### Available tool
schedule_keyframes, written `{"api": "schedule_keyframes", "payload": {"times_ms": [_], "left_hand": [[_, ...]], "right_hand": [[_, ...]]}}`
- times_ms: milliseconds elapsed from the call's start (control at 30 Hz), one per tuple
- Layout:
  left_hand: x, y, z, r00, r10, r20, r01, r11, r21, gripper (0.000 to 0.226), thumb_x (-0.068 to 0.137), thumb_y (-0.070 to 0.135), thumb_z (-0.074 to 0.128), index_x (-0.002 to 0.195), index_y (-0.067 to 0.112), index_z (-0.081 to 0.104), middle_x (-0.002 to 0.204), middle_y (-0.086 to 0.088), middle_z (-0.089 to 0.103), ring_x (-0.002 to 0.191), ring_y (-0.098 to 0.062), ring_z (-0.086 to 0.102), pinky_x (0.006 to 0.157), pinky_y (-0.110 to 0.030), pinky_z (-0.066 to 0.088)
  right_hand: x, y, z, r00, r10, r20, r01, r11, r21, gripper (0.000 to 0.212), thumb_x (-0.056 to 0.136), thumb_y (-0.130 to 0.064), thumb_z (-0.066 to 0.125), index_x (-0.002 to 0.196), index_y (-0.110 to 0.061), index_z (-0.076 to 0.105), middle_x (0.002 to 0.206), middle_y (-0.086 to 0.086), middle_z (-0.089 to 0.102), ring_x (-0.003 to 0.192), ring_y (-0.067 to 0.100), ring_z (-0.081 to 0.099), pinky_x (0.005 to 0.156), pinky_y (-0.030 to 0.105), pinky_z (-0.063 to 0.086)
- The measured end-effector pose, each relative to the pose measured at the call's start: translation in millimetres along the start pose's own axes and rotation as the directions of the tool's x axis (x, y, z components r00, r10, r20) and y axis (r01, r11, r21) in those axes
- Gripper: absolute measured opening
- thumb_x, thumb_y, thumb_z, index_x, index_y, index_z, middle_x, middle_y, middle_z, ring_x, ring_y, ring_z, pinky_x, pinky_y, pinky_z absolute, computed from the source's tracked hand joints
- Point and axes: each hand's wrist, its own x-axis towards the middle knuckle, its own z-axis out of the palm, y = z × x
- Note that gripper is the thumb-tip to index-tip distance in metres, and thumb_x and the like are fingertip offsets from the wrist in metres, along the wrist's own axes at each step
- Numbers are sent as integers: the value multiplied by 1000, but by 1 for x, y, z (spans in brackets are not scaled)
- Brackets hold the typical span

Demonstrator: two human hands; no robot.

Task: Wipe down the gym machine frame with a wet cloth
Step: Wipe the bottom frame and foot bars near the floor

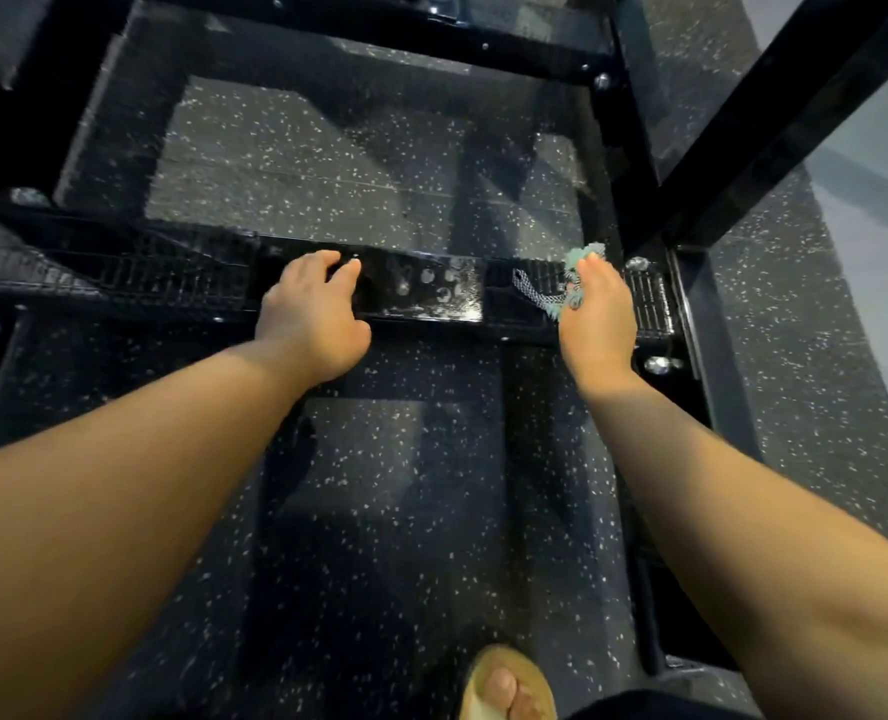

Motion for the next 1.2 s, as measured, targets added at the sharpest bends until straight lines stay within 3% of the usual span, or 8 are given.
{"api": "schedule_keyframes", "payload": {"times_ms": [133,200,367,467,600,767,967,1200], "left_hand": [[-7,-33,-4,967,-157,-200,162,987,8,65,90,23,55,147,11,27,152,-14,22,141,-32,15,116,-44,17],[-8,-46,-10,948,-259,-184,266,964,14,65,92,27,52,148,14,24,154,-11,18,142,-30,13,116,-43,16],[-8,-63,-13,939,-284,-193,278,959,-60,58,91,19,46,146,13,30,151,-7,30,135,-29,28,109,-43,26],[-7,-66,-18,935,-297,-192,276,953,-128,53,93,17,40,146,15,32,149,-7,33,133,-30,31,107,-41,28],[-8,-71,-21,951,-251,-181,233,966,-115,51,94,19,39,145,17,34,149,-2,33,132,-27,31,105,-38,29],[-7,-78,-24,962,-240,-127,214,958,-192,48,99,28,29,146,19,31,152,0,30,136,-25,28,108,-37,24],[-1,-74,-22,947,-311,-78,275,914,-300,51,100,36,22,149,21,25,155,-2,25,140,-24,21,112,-40,17],[-9,-42,6,997,-67,-45,67,998,-1,53,101,42,26,150,23,19,159,-5,5,146,-28,-6,117,-50,-3]], "right_hand": [[-23,-84,25,999,-46,3,45,986,160,31,89,3,48,116,-5,59,117,8,57,99,7,47,91,5,33],[-43,-140,46,965,-257,58,231,931,285,39,83,6,55,121,-1,58,122,13,57,109,13,51,97,10,32],[-67,-215,67,633,-702,327,697,700,154,64,93,-25,55,147,-5,28,154,10,27,143,24,21,116,30,8],[-49,-167,41,793,-580,187,555,814,173,46,91,-20,53,134,-7,50,141,11,45,130,26,38,108,29,25],[-30,-87,20,961,-255,104,260,965,-38,50,89,-3,53,138,-6,45,144,9,42,136,25,32,117,34,9],[-43,-188,62,911,-400,106,395,917,65,24,86,-10,54,107,1,59,116,19,55,112,36,50,95,45,42],[-58,-228,73,735,-613,290,628,777,52,64,90,-22,59,145,-4,31,151,12,31,140,31,25,115,34,15],[-42,-76,24,980,-184,79,192,976,-103,50,95,-31,46,136,-3,47,143,16,43,134,33,37,116,53,17]]}}
